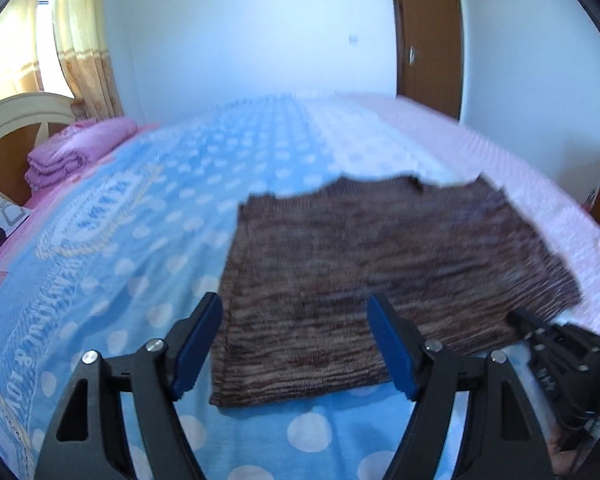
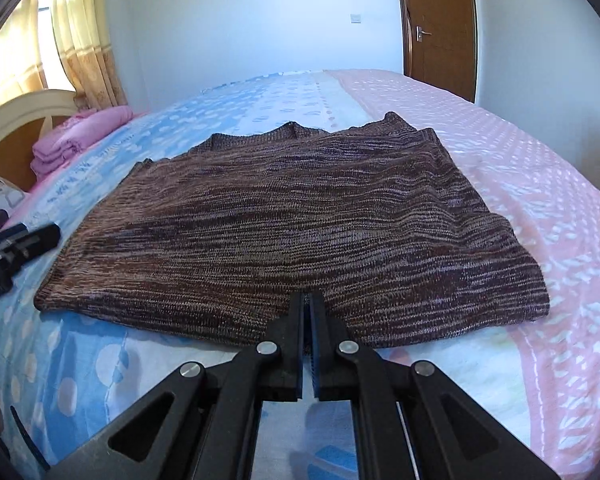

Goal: Fold small clothes

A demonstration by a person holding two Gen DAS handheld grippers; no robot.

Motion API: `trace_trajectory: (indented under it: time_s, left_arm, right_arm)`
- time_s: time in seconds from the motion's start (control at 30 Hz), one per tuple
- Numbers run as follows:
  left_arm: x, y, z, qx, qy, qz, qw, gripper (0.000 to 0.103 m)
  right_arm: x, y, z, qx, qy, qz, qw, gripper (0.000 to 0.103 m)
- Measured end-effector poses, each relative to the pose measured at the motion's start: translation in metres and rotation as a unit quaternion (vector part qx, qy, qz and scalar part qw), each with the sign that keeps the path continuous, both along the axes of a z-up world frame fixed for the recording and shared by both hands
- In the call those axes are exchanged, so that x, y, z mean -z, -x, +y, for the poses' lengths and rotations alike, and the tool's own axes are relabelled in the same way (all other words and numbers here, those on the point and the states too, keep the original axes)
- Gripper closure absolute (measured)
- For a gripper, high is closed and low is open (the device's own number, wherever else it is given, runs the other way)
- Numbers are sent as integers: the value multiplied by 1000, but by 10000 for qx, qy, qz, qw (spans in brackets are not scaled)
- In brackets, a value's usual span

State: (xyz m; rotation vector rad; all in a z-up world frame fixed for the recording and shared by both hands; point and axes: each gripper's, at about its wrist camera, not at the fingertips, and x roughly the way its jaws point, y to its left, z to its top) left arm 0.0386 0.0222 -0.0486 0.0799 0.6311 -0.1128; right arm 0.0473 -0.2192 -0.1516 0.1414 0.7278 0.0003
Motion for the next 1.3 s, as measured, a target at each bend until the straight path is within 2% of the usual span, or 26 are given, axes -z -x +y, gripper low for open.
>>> trace_trajectory:
  time_s: [0.13,0.23,0.3,0.37,0.47,0.57,0.63,0.7,0.83,0.9,1.0,1.13,1.23,1.3]
  left_arm:
    - [-23,20,38,378,812,-379,9953,24]
    - [-37,29,78,59,1060,-702,9919,11]
    - [-40,30,99,-75,1240,-742,9895,9]
    - [-38,27,115,-136,1375,-614,9885,9]
    - [-23,19,116,-104,1407,-361,9893,9]
    - [2,1,104,96,1826,133,9830,10]
    - [18,-10,93,94,1960,408,9797,10]
    - [32,-20,83,-37,2130,747,9742,13]
    - [61,-22,74,-247,2656,1291,9551,24]
    - [65,-10,72,-481,2643,1189,9559,24]
    - [65,-4,66,-545,2659,1158,9555,24]
    - [68,-5,72,-652,3191,1268,9369,22]
    - [67,4,79,-750,3591,1404,9196,22]
    - [69,14,78,-753,3633,1454,9172,22]
  right_arm:
    - [0,1,-1,-8,-46,-5,10000,101]
    - [0,1,-1,-10,-58,-12,10000,101]
    - [0,1,-1,-15,-84,-26,10000,101]
    - [0,2,-2,-15,-118,-37,9999,101]
    - [0,2,-1,-11,-105,-49,9999,101]
    - [0,2,0,-7,-43,-50,10000,101]
    - [0,2,1,-4,-19,-50,10000,101]
    - [0,2,1,-4,-11,-54,10000,101]
    - [1,2,1,-10,-33,-62,10000,100]
    - [1,2,1,-16,-49,-70,10000,100]
    - [1,2,0,-17,-84,-82,9999,100]
    - [2,1,-2,-26,-140,-98,9998,100]
    - [2,1,-3,-39,-179,-99,9998,100]
    - [2,1,-4,-44,-204,-104,9997,100]
